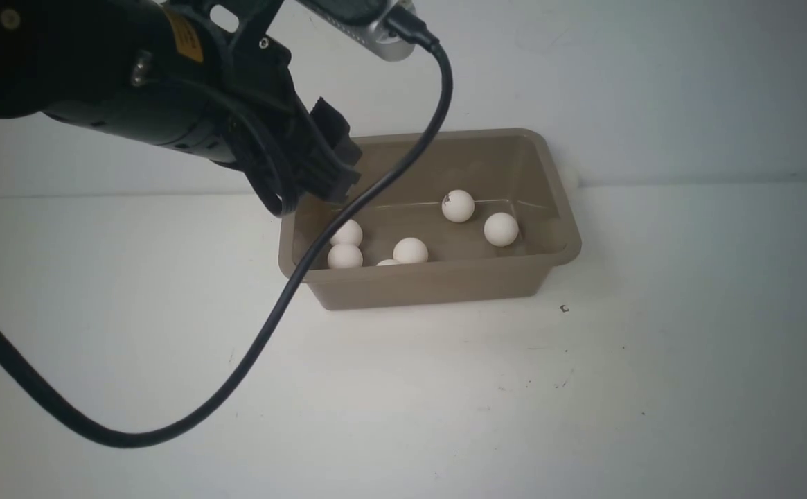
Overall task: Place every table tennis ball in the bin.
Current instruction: Use the right arm to clamp the table tennis ball closest to it
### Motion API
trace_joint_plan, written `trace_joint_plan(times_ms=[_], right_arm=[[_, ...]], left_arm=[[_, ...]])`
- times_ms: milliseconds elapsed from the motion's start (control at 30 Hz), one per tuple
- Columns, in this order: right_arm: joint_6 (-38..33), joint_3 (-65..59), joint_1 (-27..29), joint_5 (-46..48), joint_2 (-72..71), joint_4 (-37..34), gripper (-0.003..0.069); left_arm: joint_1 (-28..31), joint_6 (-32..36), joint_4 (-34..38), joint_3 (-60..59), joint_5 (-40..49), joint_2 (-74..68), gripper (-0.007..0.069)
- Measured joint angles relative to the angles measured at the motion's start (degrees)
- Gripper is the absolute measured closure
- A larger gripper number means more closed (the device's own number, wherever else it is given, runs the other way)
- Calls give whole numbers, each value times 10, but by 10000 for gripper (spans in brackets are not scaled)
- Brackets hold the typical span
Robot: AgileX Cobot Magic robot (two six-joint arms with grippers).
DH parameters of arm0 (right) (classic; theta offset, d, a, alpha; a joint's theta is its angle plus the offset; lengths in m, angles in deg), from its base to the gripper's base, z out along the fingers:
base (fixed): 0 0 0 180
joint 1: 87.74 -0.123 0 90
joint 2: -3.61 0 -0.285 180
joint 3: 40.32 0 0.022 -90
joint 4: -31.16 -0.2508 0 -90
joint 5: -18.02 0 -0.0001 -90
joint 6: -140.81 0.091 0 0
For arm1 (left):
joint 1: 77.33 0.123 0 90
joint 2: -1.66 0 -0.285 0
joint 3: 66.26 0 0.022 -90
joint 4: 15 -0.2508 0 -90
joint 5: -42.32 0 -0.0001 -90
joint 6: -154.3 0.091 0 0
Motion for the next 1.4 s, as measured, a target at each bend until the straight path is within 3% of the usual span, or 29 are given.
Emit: trace_joint_plan(times_ms=[133, 267, 433, 667, 1067, 1400], right_arm=[[43, -4, -5, 51, -4, 126, 239], [59, -49, -64, -1, -4, 255, 239], [40, -125, -141, -90, 0, 303, 239], [-20, -180, -240, -181, 56, 259, 220], [-29, -182, -263, -245, 184, 134, 172], [-14, -182, -283, -280, 203, 70, 172]], left_arm=[[0, 10, 0, 0, -5, 0, 228], [0, 11, 0, 0, -10, 0, 228], [0, 11, 0, 0, -9, 0, 228], [0, 11, 0, 0, 2, 0, 228], [0, 11, 0, 0, 28, 0, 228], [0, 20, 0, 0, 28, 0, 228]])
